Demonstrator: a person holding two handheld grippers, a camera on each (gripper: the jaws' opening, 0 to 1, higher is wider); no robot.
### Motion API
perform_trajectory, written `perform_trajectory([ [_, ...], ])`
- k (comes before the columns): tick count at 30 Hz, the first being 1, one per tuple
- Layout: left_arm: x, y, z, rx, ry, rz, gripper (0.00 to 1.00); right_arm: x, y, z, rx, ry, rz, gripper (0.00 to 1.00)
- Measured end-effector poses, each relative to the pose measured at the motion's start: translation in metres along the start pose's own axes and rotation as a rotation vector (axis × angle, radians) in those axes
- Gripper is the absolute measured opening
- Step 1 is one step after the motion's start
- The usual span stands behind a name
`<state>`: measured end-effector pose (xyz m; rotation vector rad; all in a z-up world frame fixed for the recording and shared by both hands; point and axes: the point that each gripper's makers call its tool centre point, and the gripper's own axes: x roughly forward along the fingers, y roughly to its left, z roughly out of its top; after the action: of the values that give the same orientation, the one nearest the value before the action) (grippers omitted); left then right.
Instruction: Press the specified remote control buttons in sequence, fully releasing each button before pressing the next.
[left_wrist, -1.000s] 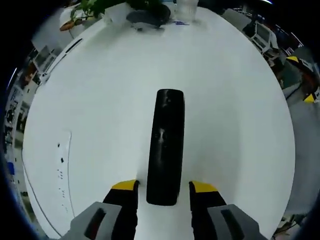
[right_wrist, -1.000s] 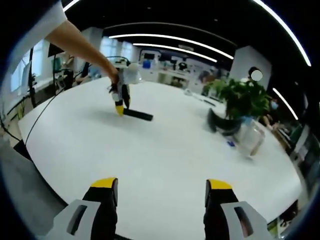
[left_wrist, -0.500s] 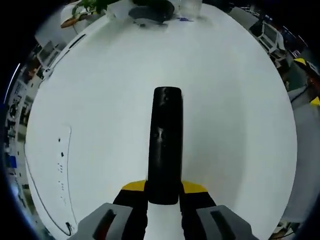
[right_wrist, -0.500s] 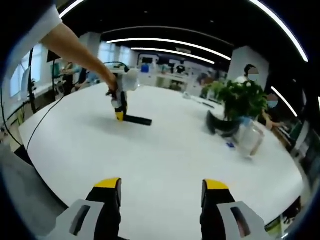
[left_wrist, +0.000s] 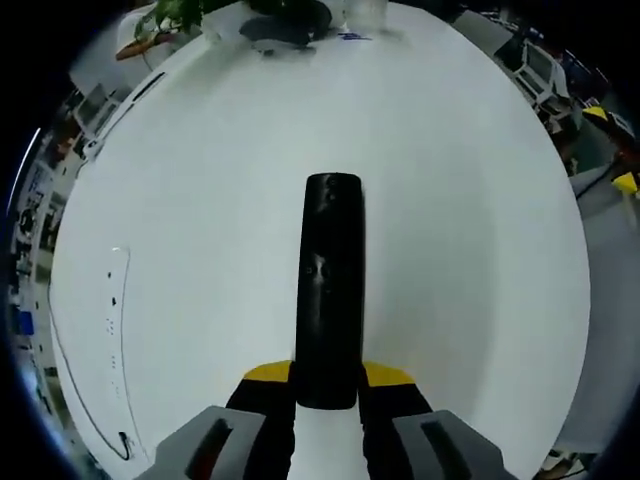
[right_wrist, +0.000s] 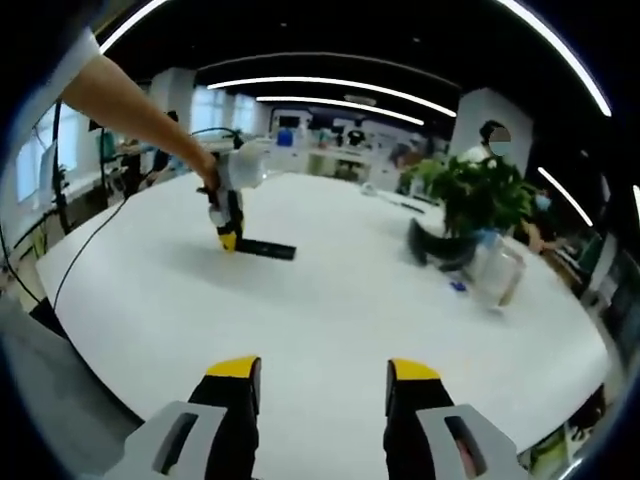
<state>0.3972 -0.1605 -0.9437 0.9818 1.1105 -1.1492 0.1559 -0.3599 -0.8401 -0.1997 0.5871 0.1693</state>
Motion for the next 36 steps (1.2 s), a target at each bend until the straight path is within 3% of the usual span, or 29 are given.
perform_trajectory([
  [7,0.000,-0.018,-0.002,-0.008,-0.014,0.000,0.23,-0.002,-0.002,-0.002,0.011,0.009,-0.005,0.31],
  [16,-0.001,-0.042,-0.004,-0.009,-0.029,-0.006,0.23,-0.003,-0.005,-0.009,0.018,0.055,-0.015,0.01],
  [36,0.000,-0.093,-0.011,0.008,-0.031,-0.010,0.23,-0.003,0.012,-0.021,0.104,0.161,0.089,0.00],
])
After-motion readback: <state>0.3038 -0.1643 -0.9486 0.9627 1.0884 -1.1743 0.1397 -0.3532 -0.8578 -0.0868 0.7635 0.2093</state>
